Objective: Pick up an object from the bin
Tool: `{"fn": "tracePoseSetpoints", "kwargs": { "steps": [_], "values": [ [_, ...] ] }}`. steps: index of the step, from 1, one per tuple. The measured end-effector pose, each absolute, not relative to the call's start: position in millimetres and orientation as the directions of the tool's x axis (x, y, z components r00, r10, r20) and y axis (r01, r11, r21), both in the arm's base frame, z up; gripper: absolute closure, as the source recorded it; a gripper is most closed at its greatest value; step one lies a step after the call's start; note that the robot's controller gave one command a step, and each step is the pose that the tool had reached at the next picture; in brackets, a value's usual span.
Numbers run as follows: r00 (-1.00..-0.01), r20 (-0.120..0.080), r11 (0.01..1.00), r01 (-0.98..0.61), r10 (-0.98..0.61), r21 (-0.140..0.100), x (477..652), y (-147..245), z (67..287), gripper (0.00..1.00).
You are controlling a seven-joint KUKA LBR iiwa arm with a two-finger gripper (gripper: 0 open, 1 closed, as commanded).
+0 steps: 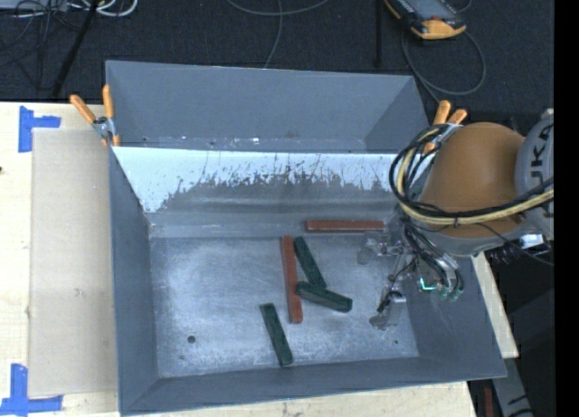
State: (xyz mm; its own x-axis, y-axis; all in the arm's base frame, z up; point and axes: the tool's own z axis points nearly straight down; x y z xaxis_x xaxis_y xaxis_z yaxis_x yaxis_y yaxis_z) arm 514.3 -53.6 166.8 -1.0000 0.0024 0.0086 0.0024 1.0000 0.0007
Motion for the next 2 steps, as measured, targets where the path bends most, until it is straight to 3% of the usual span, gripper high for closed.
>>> {"fn": "tracePoseSetpoints", "kwargs": {
  "steps": [1, 2],
  "values": [
    [-0.998, -0.005, 0.998, -0.063, -0.063, 0.001, 543.2, 19.0, 67.5, 0.00],
    [-0.998, -0.001, 0.998, -0.063, -0.063, 0.000, 541.8, 16.8, 69.4, 1.00]
  ]
}}
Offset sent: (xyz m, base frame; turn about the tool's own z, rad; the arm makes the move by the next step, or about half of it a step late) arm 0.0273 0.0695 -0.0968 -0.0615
